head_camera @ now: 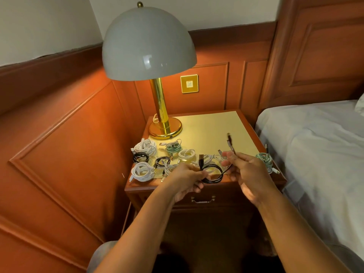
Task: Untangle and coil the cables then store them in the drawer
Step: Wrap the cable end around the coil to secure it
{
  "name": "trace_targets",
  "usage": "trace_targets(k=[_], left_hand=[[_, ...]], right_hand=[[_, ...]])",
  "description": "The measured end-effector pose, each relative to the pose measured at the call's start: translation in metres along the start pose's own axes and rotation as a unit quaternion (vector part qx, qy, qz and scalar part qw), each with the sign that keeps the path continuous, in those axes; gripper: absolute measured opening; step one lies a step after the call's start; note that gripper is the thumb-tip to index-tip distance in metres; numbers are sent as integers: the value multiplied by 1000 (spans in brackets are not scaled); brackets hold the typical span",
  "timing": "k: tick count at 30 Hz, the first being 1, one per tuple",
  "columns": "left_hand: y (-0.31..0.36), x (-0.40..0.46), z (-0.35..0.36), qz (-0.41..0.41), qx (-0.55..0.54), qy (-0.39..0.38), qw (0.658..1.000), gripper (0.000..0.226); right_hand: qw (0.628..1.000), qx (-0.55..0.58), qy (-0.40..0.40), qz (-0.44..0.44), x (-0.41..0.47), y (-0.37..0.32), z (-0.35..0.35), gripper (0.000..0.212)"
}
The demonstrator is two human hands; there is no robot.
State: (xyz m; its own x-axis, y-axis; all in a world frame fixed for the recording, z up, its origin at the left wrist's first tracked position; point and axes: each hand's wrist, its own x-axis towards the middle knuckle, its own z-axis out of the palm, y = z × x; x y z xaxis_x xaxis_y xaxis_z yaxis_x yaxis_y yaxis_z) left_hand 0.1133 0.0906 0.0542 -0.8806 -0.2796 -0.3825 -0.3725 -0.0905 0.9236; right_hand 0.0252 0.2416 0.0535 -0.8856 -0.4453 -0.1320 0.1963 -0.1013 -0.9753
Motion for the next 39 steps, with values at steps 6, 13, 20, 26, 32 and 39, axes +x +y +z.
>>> trace_targets(k=[6, 13, 20, 26, 32, 39], left_hand=[[-3, -4, 5, 72, 32, 18, 997, 20], [-1, -2, 6, 106, 112, 75, 985, 23], [3, -5, -1, 47, -67, -47, 996, 19], [0, -3, 3, 47, -28, -18, 998, 15], [0, -1, 5, 65, 43, 22, 997, 19], [7, -4, 1, 55, 22, 10, 998, 17]], right_hand=[[974, -213, 59, -57, 13, -2, 2, 13], [973, -210, -92, 37, 10, -8, -9, 24], [964, -188, -173, 67, 6, -9, -10, 34], [973, -154, -167, 44, -2, -16, 5, 32], [967, -135, -207, 55, -11, -22, 11, 35], [911, -327, -223, -116, -22, -9, 15, 58]])
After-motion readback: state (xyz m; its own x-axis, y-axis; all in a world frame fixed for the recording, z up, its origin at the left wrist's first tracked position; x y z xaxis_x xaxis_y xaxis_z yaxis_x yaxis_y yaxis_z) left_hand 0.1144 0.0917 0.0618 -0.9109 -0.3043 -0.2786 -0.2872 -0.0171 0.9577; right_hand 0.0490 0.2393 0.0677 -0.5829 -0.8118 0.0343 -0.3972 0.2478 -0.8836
